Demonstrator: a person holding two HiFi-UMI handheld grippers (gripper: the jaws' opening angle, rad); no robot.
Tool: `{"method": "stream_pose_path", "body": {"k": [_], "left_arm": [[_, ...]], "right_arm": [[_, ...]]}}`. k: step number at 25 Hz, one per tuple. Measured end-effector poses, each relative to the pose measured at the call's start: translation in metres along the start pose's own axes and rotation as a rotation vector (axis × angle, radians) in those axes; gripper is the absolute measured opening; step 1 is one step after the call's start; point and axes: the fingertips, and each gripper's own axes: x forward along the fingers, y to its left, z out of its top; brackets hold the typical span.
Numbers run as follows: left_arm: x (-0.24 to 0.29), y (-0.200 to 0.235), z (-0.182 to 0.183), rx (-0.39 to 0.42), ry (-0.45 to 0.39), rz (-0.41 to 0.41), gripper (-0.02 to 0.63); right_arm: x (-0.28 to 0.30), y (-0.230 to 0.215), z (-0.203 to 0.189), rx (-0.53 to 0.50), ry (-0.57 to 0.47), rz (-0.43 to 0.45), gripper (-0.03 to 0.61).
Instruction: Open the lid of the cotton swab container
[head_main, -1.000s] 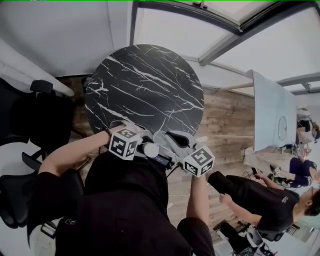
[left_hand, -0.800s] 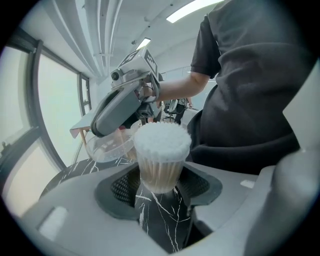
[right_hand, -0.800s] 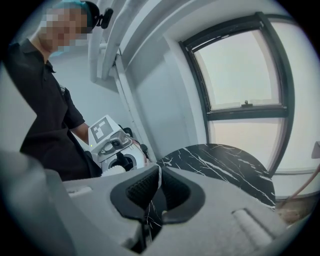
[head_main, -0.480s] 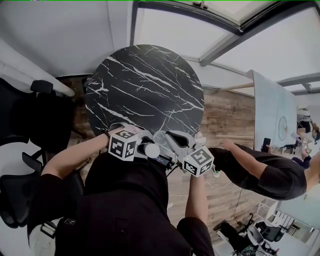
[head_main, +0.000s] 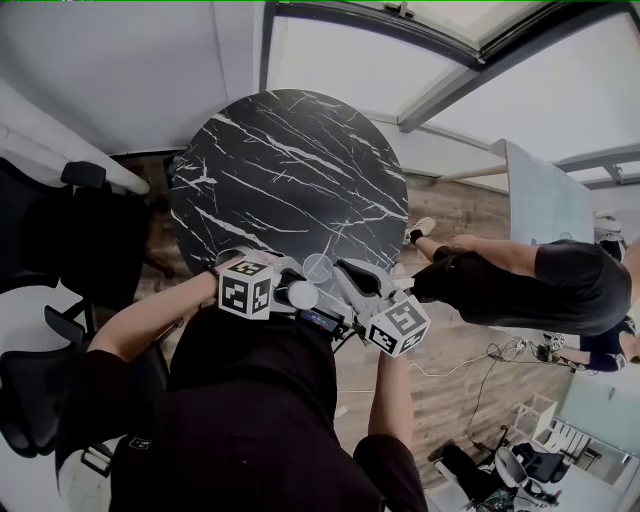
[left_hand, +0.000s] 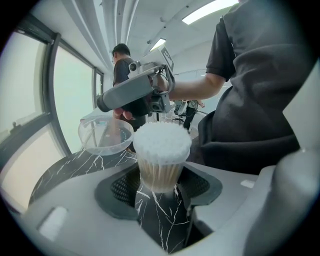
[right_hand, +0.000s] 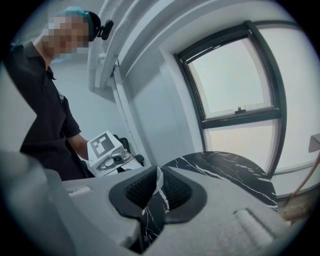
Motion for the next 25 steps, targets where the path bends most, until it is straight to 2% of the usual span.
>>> {"method": "stream_pose_path", "body": {"k": [6, 9, 13, 16, 21, 25], "left_arm": [[-0.003, 0.014, -0.002, -0.08, -0.039, 0.053, 0.256], [-0.01, 0.027, 0.002, -0.126, -0.074, 0.112, 0.256], [-0.022, 0.047, 0.007, -0.211, -0.12, 0.205, 0.256], [-0.036, 0.066, 0.013, -0.272, -0.172, 0.307, 0.256], [-0.07, 0.099, 0.023, -0.365, -0.283, 0.542, 0.256], [-0.089, 0.115, 0.02, -0.427, -0.351, 0.677, 0.256]], "right_arm": [[-0.013, -0.012, 0.018, 0.008, -0.097, -0.088, 0.041], [-0.021, -0.022, 0.027, 0.016, -0.147, -0.163, 0.04], [-0.033, -0.036, 0.039, 0.035, -0.239, -0.285, 0.003], [-0.039, -0.043, 0.043, 0.031, -0.268, -0.369, 0.003], [-0.046, -0.051, 0.037, 0.055, -0.297, -0.503, 0.003], [-0.049, -0.052, 0.026, 0.073, -0.295, -0.583, 0.003]]}}
